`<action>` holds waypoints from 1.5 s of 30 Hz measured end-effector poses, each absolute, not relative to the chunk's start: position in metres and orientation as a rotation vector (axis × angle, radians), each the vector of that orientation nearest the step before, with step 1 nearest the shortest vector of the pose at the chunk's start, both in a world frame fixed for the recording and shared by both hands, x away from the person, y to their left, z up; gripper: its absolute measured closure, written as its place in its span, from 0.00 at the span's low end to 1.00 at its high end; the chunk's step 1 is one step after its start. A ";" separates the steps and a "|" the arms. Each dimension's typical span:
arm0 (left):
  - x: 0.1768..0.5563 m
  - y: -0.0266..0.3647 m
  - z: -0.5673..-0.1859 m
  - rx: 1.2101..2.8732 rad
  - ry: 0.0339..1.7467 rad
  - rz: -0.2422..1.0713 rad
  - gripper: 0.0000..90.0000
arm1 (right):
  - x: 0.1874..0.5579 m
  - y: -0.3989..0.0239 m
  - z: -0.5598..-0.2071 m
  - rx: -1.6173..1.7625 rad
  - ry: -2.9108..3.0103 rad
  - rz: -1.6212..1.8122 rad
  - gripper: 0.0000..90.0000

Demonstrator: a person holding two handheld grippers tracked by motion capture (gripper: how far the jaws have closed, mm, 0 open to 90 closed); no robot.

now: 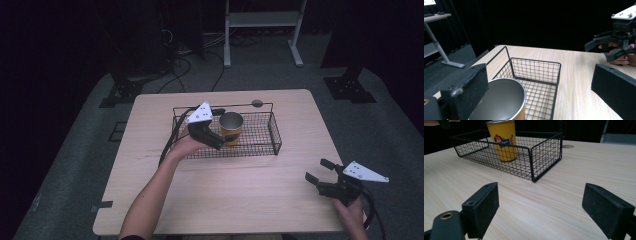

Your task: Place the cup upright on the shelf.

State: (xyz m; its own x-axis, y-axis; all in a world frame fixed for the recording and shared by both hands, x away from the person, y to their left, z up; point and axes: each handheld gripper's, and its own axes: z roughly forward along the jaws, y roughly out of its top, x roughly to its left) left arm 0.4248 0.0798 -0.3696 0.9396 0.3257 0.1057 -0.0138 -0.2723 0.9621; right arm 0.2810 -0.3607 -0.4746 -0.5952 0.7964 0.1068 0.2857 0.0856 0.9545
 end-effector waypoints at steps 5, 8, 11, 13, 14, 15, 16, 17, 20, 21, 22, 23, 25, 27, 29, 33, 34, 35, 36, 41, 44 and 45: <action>0.415 0.085 -0.371 1.809 0.229 0.331 0.00 | 0.281 -0.360 -0.475 1.068 1.927 1.525 0.15; 0.411 0.087 -0.371 1.803 0.229 0.333 0.00 | 0.281 -0.360 -0.475 1.068 1.927 1.525 0.15; 0.406 0.089 -0.373 1.798 0.230 0.329 0.00 | 0.281 -0.360 -0.475 1.068 1.928 1.524 0.15; 0.403 0.091 -0.374 1.791 0.227 0.333 0.00 | 0.281 -0.360 -0.475 1.069 1.928 1.524 0.15; 0.403 0.091 -0.374 1.791 0.227 0.333 0.00 | 0.281 -0.360 -0.475 1.070 1.927 1.523 0.15; 0.401 0.092 -0.374 1.791 0.226 0.333 0.00 | 0.281 -0.360 -0.475 1.070 1.927 1.523 0.15; 0.399 0.093 -0.375 1.789 0.227 0.335 0.00 | 0.281 -0.360 -0.475 1.068 1.928 1.523 0.15; 0.398 0.094 -0.376 1.789 0.227 0.334 0.00 | 0.281 -0.360 -0.475 1.068 1.928 1.522 0.15; 0.396 0.095 -0.378 1.789 0.230 0.335 0.00 | 0.281 -0.360 -0.475 1.069 1.928 1.521 0.15; 0.394 0.097 -0.379 1.786 0.233 0.338 0.00 | 0.281 -0.360 -0.475 1.069 1.929 1.521 0.15; 0.394 0.097 -0.379 1.786 0.233 0.338 0.00 | 0.281 -0.360 -0.475 1.068 1.929 1.520 0.15; 0.391 0.098 -0.380 1.784 0.234 0.342 0.00 | 0.281 -0.359 -0.475 1.068 1.929 1.520 0.15; 0.390 0.099 -0.381 1.784 0.235 0.343 0.00 | 0.281 -0.359 -0.475 1.069 1.929 1.519 0.15; 0.388 0.101 -0.382 1.782 0.237 0.344 0.00 | 0.281 -0.359 -0.475 1.068 1.930 1.519 0.15; 0.386 0.103 -0.384 1.777 0.245 0.346 0.00 | 0.281 -0.359 -0.475 1.068 1.930 1.518 0.15; 0.381 0.106 -0.390 1.773 0.255 0.340 0.00 | 0.281 -0.359 -0.475 1.068 1.931 1.516 0.15; 0.381 0.106 -0.390 1.773 0.255 0.340 0.00 | 0.281 -0.359 -0.475 1.068 1.931 1.516 0.15; 0.379 0.107 -0.391 1.770 0.257 0.341 0.00 | 0.281 -0.359 -0.475 1.068 1.931 1.516 0.15; 0.379 0.107 -0.392 1.769 0.257 0.342 0.00 | 0.281 -0.359 -0.475 1.068 1.931 1.516 0.15; 0.372 0.110 -0.395 1.760 0.257 0.344 0.00 | 0.281 -0.359 -0.475 1.069 1.934 1.511 0.15; 0.370 0.110 -0.394 1.774 0.250 0.345 0.00 | 0.281 -0.359 -0.475 1.069 1.934 1.510 0.15; 0.368 0.110 -0.394 1.772 0.243 0.347 0.00 | 0.281 -0.359 -0.475 1.069 1.935 1.510 0.15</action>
